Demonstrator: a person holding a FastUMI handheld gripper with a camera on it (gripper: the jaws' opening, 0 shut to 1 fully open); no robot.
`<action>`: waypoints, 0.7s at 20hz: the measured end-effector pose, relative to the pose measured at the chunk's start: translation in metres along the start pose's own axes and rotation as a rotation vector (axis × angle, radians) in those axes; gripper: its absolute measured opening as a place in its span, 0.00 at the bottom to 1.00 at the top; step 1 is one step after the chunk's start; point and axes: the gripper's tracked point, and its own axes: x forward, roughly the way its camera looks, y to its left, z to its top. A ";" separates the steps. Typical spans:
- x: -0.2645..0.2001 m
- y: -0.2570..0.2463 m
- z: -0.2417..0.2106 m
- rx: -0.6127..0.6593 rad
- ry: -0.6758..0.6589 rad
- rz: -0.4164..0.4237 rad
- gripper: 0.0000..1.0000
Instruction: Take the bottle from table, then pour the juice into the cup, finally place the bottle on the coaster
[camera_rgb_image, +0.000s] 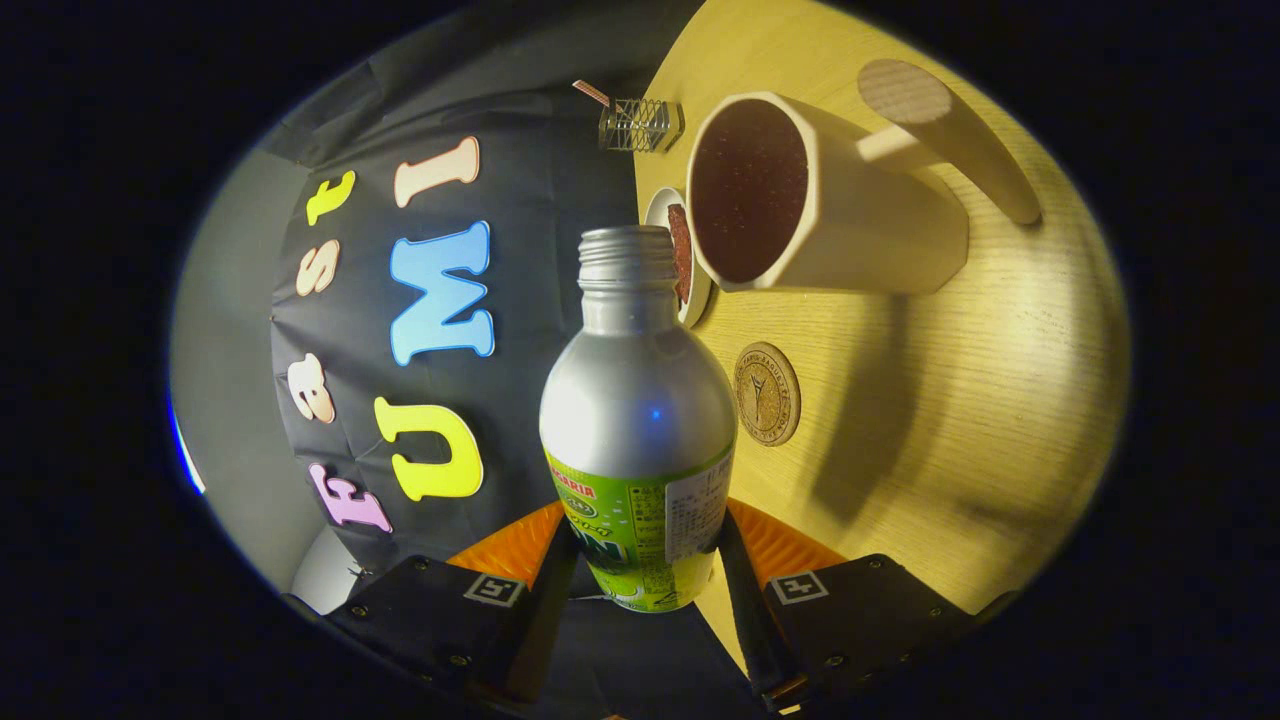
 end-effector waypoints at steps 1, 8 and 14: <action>0.001 -0.002 0.000 0.017 0.002 -0.001 0.74; -0.001 -0.004 0.001 0.086 0.008 -0.022 0.74; -0.002 -0.004 0.003 0.177 0.020 -0.010 0.74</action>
